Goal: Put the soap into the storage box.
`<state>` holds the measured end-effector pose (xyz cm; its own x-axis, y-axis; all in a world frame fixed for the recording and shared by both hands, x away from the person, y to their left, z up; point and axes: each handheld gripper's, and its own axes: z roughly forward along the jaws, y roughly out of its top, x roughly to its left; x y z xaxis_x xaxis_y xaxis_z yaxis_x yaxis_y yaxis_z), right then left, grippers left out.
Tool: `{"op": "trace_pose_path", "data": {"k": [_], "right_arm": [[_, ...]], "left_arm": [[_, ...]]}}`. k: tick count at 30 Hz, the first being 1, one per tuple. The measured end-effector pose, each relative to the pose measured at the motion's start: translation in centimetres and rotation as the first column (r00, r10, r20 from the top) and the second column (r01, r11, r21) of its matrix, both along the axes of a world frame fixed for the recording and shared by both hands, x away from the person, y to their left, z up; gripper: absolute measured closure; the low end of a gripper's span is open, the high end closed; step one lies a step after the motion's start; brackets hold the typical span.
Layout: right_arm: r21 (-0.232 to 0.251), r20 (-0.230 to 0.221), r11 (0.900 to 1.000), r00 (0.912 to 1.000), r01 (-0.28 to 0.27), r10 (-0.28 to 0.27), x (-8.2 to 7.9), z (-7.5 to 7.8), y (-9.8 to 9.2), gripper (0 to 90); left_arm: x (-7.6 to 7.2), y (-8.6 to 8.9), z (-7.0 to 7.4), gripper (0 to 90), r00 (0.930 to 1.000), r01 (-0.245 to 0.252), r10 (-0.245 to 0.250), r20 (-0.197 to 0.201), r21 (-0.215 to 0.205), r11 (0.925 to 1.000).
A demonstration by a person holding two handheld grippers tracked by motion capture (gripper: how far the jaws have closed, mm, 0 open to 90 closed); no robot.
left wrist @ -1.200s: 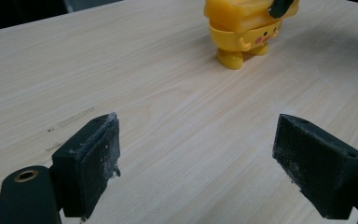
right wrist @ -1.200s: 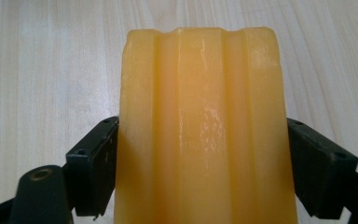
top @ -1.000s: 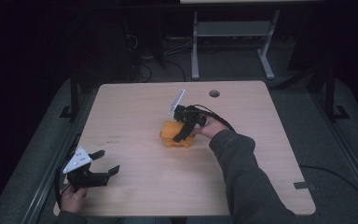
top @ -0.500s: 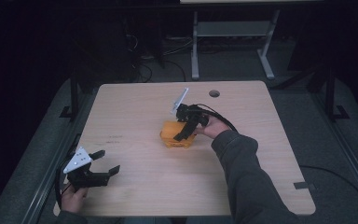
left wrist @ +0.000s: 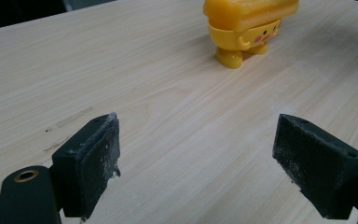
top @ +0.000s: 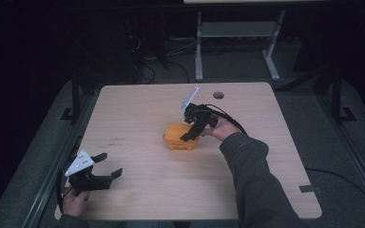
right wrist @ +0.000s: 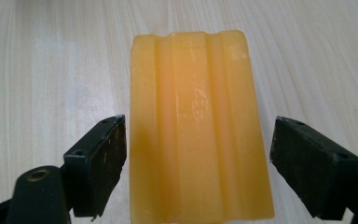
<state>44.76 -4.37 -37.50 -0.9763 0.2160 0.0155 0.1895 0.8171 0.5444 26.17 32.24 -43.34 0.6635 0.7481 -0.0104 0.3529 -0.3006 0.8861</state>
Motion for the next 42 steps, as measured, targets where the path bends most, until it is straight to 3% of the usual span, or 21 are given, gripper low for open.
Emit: {"op": "trace_pose_path", "data": {"k": [13, 42], "right_arm": [[0.031, 0.024, 0.999, 0.9995, 0.018, -0.019, -0.5, 0.9, -1.4, 18.8], [0.065, 0.0, 0.995, 0.997, 0.077, -0.077, -1.4, 1.3, -4.3, 19.3]], "left_arm": [[0.0, 0.0, 0.0, 14.3, 1.0, 0.004, -0.004, -0.003, 0.012, 0.9999], [0.0, 0.0, 0.0, 14.3, 1.0, 0.005, -0.005, -0.006, 0.019, 0.9998]]}}
